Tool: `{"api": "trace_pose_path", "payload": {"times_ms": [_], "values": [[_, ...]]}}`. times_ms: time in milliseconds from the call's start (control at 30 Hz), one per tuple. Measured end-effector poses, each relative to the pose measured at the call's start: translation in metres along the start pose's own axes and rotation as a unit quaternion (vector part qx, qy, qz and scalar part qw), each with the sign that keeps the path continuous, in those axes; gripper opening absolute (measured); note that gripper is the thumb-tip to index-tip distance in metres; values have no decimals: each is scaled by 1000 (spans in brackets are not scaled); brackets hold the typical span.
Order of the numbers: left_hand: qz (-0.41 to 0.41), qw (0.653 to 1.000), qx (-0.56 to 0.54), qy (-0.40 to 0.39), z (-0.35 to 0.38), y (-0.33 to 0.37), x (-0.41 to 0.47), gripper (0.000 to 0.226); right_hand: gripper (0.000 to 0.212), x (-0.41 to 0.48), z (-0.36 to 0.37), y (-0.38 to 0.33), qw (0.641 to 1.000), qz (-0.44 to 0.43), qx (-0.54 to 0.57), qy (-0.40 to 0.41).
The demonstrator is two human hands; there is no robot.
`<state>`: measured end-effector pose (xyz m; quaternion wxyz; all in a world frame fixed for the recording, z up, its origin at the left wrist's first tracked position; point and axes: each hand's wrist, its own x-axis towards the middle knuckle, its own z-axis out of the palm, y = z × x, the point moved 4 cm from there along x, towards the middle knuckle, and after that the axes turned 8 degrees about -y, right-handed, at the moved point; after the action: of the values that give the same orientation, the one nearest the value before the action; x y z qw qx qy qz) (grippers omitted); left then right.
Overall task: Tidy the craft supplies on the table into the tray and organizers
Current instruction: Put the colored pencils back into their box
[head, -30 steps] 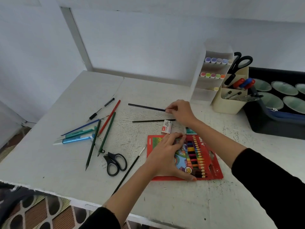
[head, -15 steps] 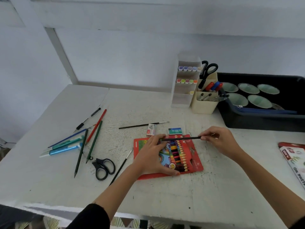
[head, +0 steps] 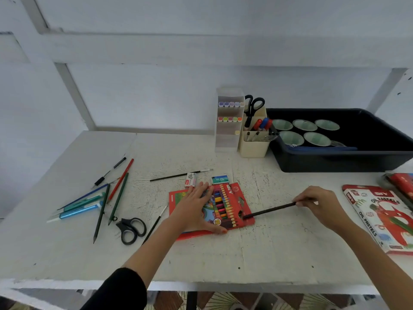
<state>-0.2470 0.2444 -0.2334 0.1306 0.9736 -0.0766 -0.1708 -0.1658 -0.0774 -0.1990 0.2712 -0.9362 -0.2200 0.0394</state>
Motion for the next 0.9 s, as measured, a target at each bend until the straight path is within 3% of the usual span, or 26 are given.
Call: {"api": "trace_pose_path", "payload": {"times_ms": [167,267,533,900], "values": [[-25,996,82,7,-5,8,-5,118,15,0,15,-24,999,-43,5,-22],[-27,991,116,56,-11,15,-12,112,14,4,35,-46,997,-59,17,-47],[-26,996,-5,86,-6,15,-26,89,13,6,87,-91,994,-78,34,-72],[-36,984,-146,92,7,18,-33,86,12,1,102,-96,988,-75,138,3]]}}
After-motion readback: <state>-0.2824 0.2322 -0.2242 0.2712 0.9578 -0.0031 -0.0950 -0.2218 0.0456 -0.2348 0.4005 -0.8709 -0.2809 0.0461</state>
